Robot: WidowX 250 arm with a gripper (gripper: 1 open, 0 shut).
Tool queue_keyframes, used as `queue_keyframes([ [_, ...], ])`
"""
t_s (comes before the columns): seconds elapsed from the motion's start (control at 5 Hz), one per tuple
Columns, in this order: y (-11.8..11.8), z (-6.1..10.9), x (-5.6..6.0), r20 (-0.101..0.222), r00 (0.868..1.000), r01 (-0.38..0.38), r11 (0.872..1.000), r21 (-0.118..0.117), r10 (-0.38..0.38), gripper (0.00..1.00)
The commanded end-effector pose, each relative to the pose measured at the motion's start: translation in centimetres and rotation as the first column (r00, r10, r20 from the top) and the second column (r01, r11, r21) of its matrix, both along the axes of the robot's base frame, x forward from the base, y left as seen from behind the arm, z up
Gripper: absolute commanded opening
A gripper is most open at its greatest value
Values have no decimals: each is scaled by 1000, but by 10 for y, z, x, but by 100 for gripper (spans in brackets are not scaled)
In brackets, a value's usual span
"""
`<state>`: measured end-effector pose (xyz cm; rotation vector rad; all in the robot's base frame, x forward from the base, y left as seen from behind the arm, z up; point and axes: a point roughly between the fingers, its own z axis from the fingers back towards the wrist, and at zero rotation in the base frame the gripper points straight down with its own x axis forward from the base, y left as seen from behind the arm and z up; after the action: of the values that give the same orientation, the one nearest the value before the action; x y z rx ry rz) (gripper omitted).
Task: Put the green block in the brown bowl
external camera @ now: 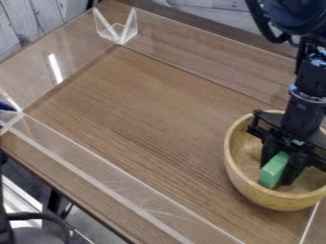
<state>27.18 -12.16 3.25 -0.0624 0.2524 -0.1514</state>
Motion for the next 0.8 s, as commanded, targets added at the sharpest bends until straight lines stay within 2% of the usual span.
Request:
queue_keyframes([
  [0.0, -1, 12, 5, 57, 998, 19, 1000, -18, -18, 0],
  [0.2, 2, 24, 4, 56, 998, 21, 1000, -7, -20, 100],
  [0.4, 6, 32, 2, 55, 998, 22, 1000, 1, -22, 100],
  [0.6, 6, 31, -1, 75, 997, -1, 1000, -17, 2, 0],
])
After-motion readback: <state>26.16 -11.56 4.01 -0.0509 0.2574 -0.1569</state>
